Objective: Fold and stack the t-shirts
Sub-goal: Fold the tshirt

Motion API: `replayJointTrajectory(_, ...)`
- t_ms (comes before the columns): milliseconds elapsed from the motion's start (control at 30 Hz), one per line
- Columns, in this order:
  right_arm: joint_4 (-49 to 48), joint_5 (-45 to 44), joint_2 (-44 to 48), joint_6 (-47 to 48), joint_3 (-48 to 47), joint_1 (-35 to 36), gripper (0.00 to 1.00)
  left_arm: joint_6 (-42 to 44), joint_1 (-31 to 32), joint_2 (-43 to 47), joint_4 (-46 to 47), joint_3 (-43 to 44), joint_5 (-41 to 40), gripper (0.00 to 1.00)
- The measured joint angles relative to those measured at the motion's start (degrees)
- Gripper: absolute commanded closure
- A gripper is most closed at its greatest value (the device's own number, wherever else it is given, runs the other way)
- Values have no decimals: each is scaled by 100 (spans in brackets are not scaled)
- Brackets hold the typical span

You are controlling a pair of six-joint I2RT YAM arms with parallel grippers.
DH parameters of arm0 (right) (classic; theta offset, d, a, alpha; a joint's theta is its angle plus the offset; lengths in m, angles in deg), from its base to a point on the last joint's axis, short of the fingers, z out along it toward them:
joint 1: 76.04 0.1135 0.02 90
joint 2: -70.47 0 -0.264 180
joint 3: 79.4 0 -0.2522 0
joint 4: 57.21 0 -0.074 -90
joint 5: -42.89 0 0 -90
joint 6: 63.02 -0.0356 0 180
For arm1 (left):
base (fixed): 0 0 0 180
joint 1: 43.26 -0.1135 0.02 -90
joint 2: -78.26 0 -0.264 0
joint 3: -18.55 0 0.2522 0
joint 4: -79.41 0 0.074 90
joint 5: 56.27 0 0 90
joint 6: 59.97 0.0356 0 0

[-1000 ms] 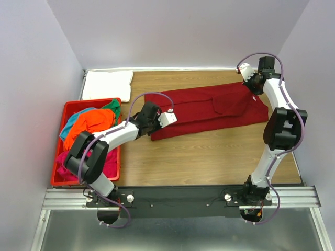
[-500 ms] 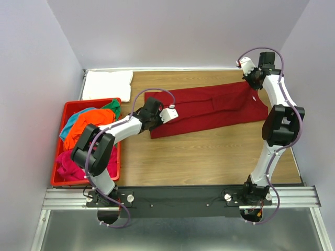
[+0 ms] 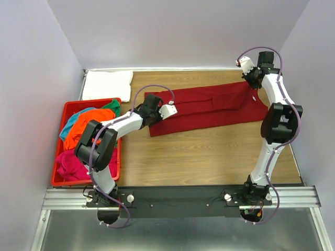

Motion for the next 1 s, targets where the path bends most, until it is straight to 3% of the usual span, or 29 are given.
replayJointTrajectory(1000,0,-33,-833,-455,-966,70,100,39,-175,-358,7,190,2,100)
